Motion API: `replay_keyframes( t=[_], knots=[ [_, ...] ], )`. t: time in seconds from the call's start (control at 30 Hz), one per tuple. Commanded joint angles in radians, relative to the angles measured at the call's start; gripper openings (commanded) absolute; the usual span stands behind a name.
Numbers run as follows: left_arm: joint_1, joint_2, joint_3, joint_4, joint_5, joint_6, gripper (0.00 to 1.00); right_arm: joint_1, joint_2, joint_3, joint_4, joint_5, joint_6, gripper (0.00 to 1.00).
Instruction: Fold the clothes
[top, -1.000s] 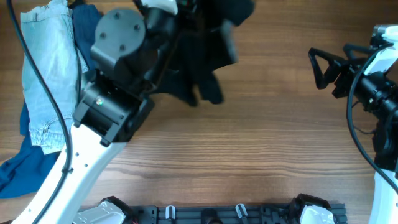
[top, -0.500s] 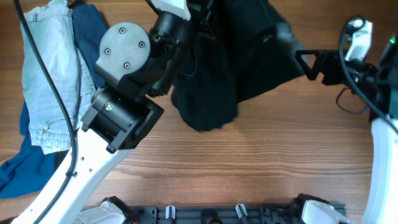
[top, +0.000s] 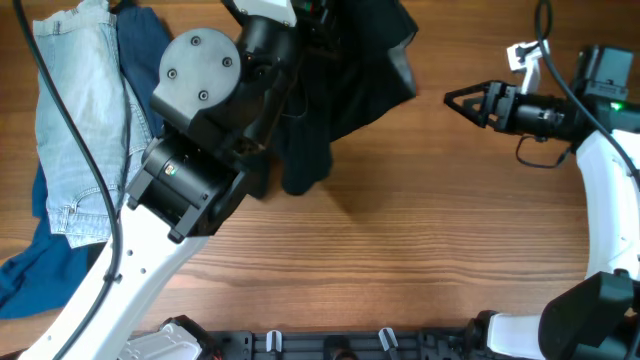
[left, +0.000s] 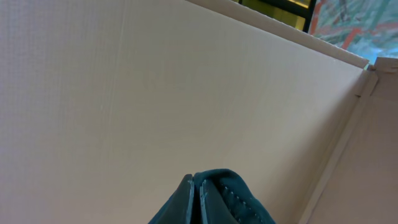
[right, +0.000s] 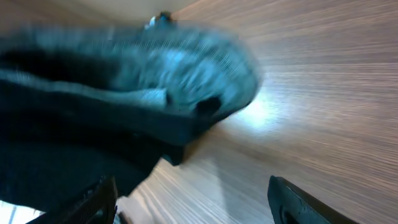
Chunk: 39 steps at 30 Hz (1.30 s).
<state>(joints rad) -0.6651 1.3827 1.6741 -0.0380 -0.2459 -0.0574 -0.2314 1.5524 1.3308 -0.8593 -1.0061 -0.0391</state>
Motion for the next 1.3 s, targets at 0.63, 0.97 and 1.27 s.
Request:
replay_keyframes(
  t=[0.63, 0.97, 1.27],
  knots=[
    [0.005, 0.002, 0.016, -0.005, -0.010, 0.005, 0.04, 0.184, 0.278, -0.002, 0.200, 0.030, 0.169, 0.78],
    [0.015, 0.002, 0.016, -0.071, -0.043, 0.005, 0.04, 0.144, 0.313, -0.002, 0.275, 0.045, 0.174, 0.04],
    [0.018, -0.008, 0.016, -0.261, -0.164, 0.004, 0.04, -0.017, -0.051, 0.055, 0.111, 0.237, 0.140, 0.04]
  ],
)
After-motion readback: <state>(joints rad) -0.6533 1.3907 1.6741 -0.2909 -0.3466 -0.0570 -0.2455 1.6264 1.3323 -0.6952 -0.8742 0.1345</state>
